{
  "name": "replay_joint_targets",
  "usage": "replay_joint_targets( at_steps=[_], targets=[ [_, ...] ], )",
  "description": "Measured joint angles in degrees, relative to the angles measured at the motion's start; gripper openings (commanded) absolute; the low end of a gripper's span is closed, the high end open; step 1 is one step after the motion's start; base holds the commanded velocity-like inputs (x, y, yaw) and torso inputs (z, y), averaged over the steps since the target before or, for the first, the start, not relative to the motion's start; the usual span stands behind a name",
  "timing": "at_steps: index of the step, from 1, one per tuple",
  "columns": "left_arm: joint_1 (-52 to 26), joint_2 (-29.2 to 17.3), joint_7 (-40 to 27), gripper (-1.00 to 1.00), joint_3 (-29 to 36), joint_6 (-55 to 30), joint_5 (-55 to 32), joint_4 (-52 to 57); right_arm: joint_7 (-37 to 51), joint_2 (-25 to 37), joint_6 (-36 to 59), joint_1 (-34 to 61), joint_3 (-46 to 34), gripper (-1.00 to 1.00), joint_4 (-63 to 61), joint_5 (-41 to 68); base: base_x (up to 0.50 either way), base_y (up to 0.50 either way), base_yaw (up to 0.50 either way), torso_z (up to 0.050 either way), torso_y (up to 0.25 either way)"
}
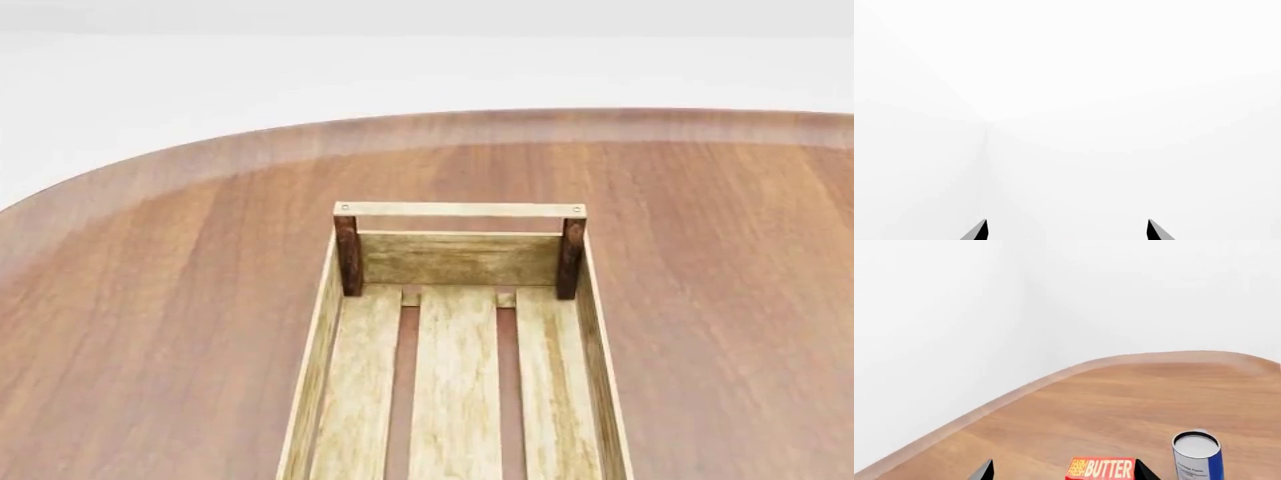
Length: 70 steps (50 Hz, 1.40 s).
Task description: Pick up the cream cheese and put it in the tray.
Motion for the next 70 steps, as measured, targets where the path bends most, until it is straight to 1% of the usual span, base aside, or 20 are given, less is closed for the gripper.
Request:
replay_joint_targets(
  at_steps=[9, 17, 28, 70],
  targets=[
    [0.22, -0.14, -0.33, 1.00, 0.03, -0.02, 0.14, 0.34, 0.55, 1.81, 3.42, 1.82, 0.49, 1.00, 1.30, 4.06, 0.00, 0.00, 0.00, 0.000, 0.000],
    [0.27, -0.25, -0.55, 1.00, 0.14, -0.10, 0.27, 0.43, 2.68, 3.11, 6.92, 2.41, 0.35, 1.00, 1.98, 4.21, 0.00, 0.00, 0.00, 0.000, 0.000],
    [0.33, -0.45, -0.90, 1.00, 0.27, -0.13, 0.37, 0.45, 4.34, 3.56, 9.08, 2.42, -0.34, 1.00, 3.68, 2.92, 0.00, 0.00, 0.00, 0.000, 0.000],
    [0.68, -1.27, -1.94, 1.00, 0.74, -0.40, 0.49, 1.11, 2.16, -0.61, 2.32, -1.52, 2.96, 1.00, 13.95, 4.19, 0.00, 0.00, 0.00, 0.000, 0.000]
  ],
)
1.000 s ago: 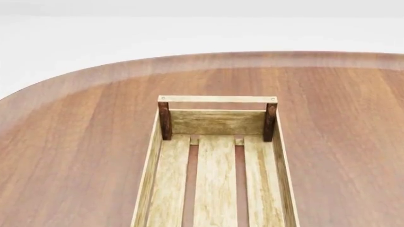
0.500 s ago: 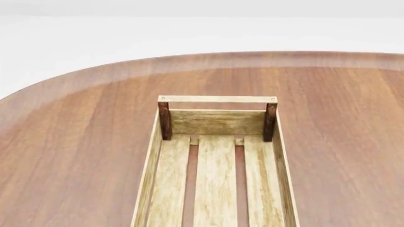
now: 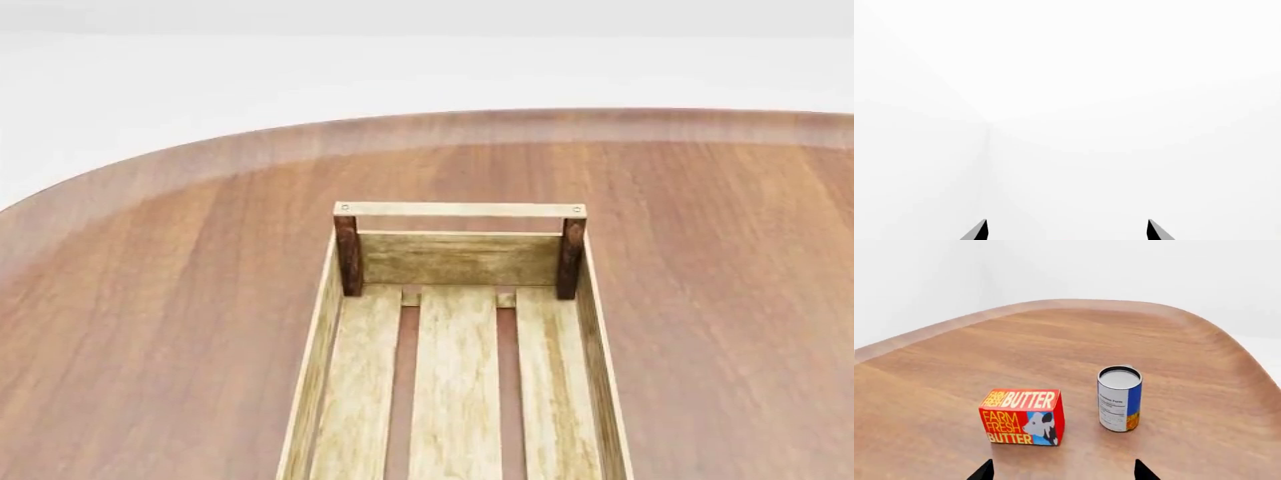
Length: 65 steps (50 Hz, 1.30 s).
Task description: Pick up the cream cheese and put it in the tray.
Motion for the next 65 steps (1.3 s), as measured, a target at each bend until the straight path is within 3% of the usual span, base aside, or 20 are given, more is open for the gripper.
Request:
replay_joint_targets(
  at_steps=[65],
  targets=[
    [-0.39, -0.66, -0.73, 1.00, 0.97, -0.90, 0.49, 0.10, 0.99, 0.00, 1.64, 2.89, -0.95, 1.00, 10.83, -0.66, 0.00, 0.00, 0.00, 0.000, 0.000]
  ],
)
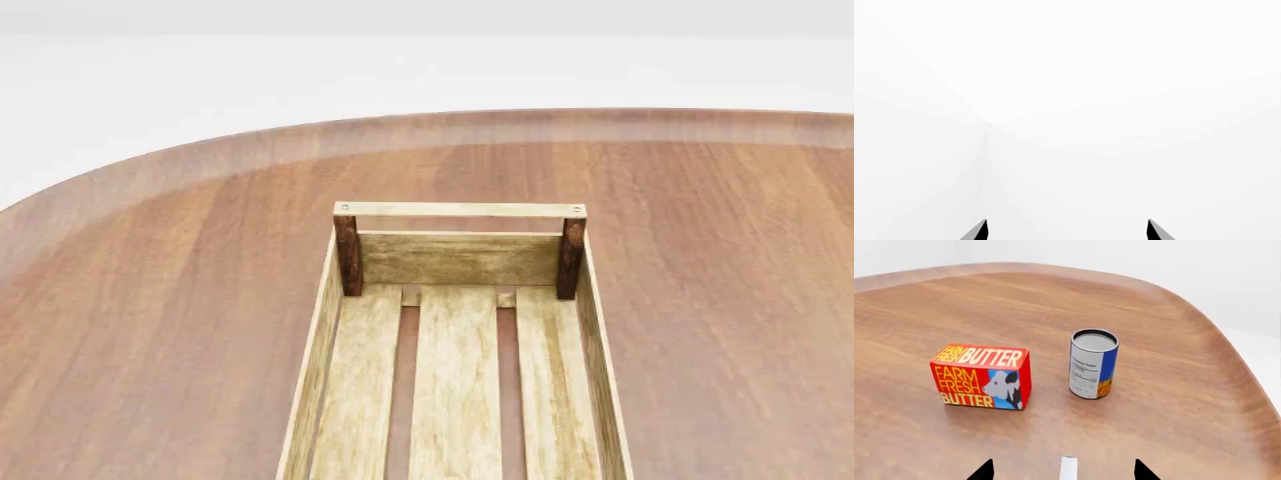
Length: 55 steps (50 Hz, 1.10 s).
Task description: Pick up the cream cheese and put it in the tray.
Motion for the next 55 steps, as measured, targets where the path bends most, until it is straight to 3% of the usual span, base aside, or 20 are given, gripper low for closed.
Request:
replay_joint_targets(
  at_steps=[55],
  targets=[
    [-0.20, -0.47, -0.82, 1.00, 0.80, -0.40, 0.57, 0.06, -3.70, 0.04, -2.28, 4.15, 0.97, 1.00, 11.71, 2.77, 0.00, 0.00, 0.00, 0.000, 0.000]
  ],
)
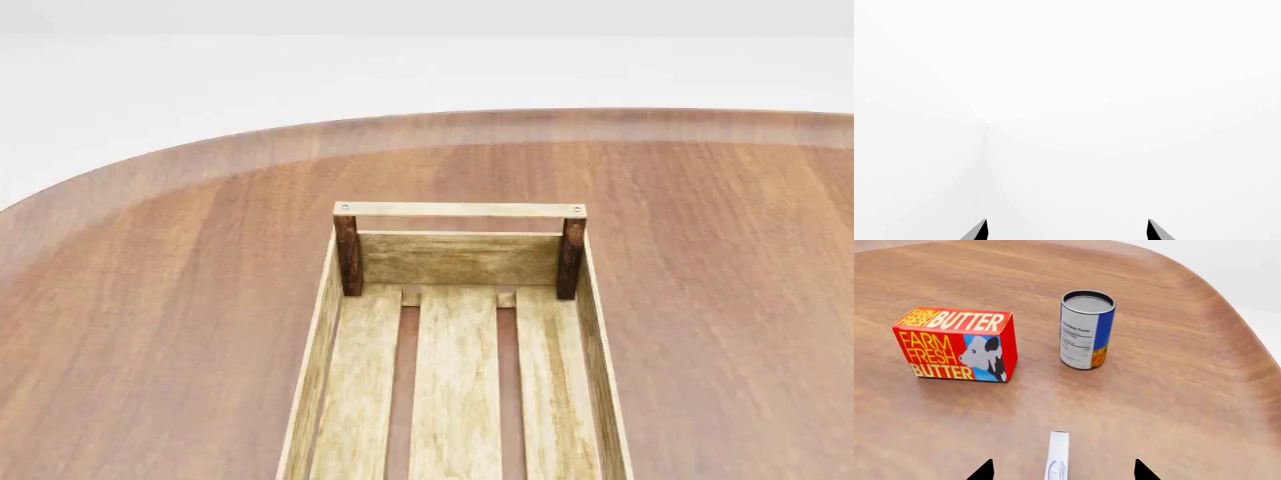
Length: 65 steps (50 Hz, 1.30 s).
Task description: Pick up the cream cheese and put it in the tray.
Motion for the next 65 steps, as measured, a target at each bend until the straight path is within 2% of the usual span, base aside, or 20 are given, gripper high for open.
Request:
replay_joint_targets(
  at_steps=[65],
  targets=[
    [-0.22, -0.72, -1.02, 1.00, 0.73, -0.54, 0.31, 0.14, -3.06, -0.05, -1.36, 6.07, -1.45, 1.00, 12.39, 0.08, 0.00, 0.00, 0.00, 0.000, 0.000]
  ],
)
